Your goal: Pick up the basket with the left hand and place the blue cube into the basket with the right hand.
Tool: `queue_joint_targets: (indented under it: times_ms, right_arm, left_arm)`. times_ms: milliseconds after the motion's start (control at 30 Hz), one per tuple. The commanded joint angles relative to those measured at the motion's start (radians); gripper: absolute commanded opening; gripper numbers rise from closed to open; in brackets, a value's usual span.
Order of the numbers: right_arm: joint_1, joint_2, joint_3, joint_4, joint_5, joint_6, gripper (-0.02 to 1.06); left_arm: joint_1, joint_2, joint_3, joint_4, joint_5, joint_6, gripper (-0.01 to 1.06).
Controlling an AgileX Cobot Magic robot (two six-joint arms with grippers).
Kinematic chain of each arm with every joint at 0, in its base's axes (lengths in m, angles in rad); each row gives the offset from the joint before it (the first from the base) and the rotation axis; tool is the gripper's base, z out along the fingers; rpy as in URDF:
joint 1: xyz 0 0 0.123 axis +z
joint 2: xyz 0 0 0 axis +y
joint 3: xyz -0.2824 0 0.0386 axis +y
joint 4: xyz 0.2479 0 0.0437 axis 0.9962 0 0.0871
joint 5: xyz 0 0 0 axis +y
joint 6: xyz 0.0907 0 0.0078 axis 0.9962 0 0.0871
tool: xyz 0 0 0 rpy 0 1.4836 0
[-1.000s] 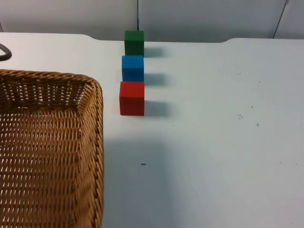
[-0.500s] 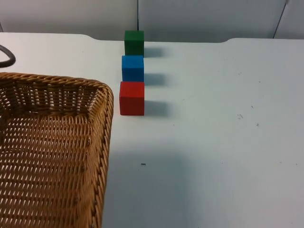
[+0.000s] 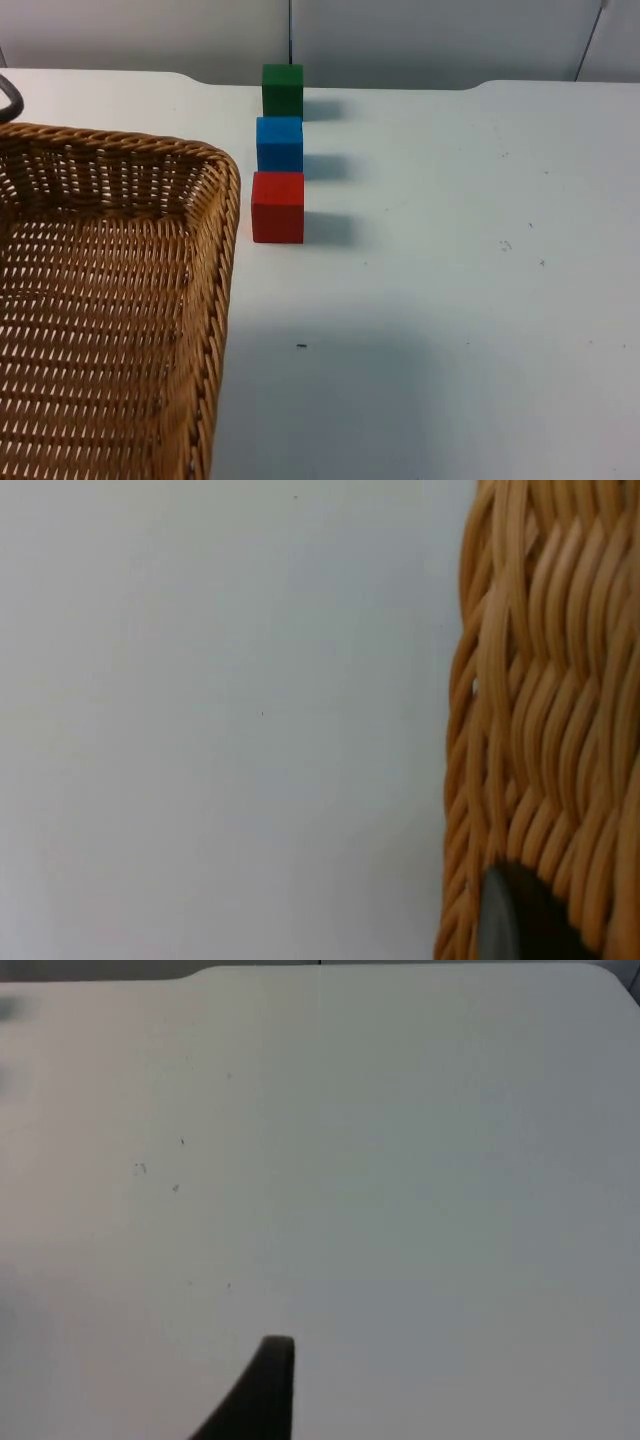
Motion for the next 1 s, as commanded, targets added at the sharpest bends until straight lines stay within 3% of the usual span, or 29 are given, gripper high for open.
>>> queue_joint_targets:
  times_ms: [0, 100, 367, 533, 633, 767, 967]
  right_arm:
    - [-0.006, 0.042, -0.016, 0.004, -0.035, 0.000, 1.04]
    - [-0.006, 0.142, -0.068, 0.051, -0.134, -0.010, 1.04]
    - [-0.006, 0.362, -0.210, 0.126, -0.255, -0.071, 1.04]
    - [-0.006, 0.538, -0.318, 0.131, -0.283, -0.078, 1.04]
    - [-0.006, 0.651, -0.391, 0.180, -0.288, -0.128, 1.04]
    - [-0.006, 0.818, -0.481, 0.322, -0.303, -0.249, 1.04]
    - [-0.006, 0.979, -0.549, 0.362, -0.328, -0.289, 1.04]
  left_arm:
    - [0.005, -0.011, 0.001, -0.029, 0.026, 0.004, 0.00]
    - [0.005, -0.013, 0.001, -0.029, 0.030, 0.004, 0.00]
    - [0.005, -0.013, 0.001, -0.032, 0.030, 0.007, 0.00]
    - [0.005, -0.013, 0.001, -0.039, 0.032, 0.011, 0.00]
    - [0.005, -0.013, 0.001, -0.042, 0.032, 0.022, 0.00]
    - [0.005, -0.013, 0.001, -0.050, 0.032, 0.030, 0.00]
    - [0.005, -0.013, 0.001, -0.050, 0.034, 0.030, 0.00]
